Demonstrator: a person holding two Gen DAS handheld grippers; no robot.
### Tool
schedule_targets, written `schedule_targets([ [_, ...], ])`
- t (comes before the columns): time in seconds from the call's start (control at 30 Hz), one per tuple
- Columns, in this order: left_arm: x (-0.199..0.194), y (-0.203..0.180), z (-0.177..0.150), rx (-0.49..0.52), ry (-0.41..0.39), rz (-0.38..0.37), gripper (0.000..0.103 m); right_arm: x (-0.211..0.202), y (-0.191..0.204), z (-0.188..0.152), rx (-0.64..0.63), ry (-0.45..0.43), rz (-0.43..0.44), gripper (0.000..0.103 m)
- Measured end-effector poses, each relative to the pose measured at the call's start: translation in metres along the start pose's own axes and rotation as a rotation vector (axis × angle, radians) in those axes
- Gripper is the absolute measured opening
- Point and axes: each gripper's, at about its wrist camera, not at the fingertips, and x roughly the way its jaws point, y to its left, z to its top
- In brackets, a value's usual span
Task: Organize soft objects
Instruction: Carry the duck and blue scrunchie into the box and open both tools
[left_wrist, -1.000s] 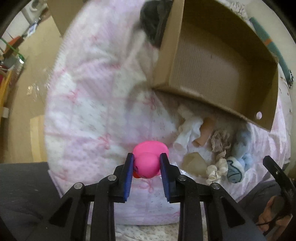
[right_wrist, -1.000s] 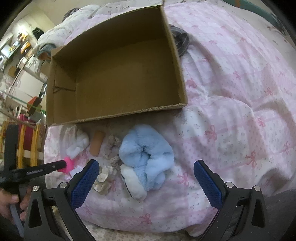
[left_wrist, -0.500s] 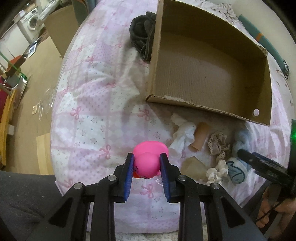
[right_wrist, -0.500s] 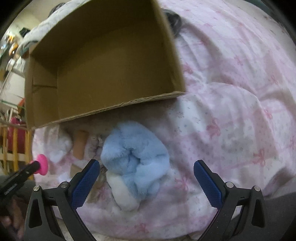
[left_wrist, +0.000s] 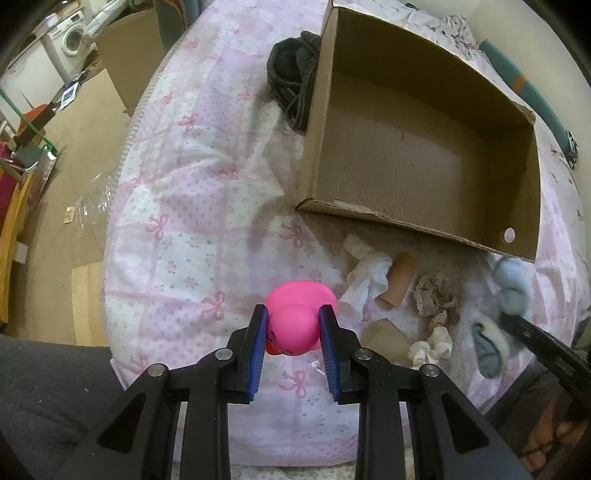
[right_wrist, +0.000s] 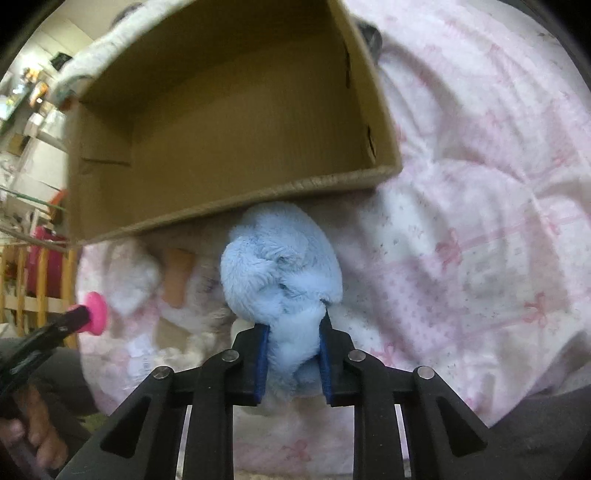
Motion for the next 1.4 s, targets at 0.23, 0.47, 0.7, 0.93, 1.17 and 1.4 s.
schedule_targets([
  [0.23, -0.016, -0.003, -0.002, 0.001, -0.052, -0.010, 0.025, -0.039, 0.014, -0.016, -0.037, -0.037, 0.111, 0.023],
  [0.47, -0.046, -0.013, 0.015, 0.034, -0.143, -0.015, 0.025, -0.077, 0.034, -0.005, -0.108, -0.136, 0.180, 0.023],
  [0.7, -0.060, -0.033, 0.052, 0.071, -0.195, -0.023, 0.025, -0.095, 0.040, 0.032, -0.147, -0.248, 0.174, 0.023],
  [0.93, -0.050, -0.068, 0.092, 0.148, -0.240, -0.002, 0.025, -0.086, 0.033, 0.077, -0.143, -0.325, 0.127, 0.023],
  [1.17, -0.007, -0.084, 0.097, 0.198, -0.273, -0.028, 0.025, -0.046, 0.023, 0.087, -0.121, -0.311, 0.061, 0.023],
  [1.4, 0.018, -0.089, 0.094, 0.219, -0.222, -0.004, 0.025, -0.018, 0.036, 0.083, -0.202, -0.258, -0.028, 0.023],
])
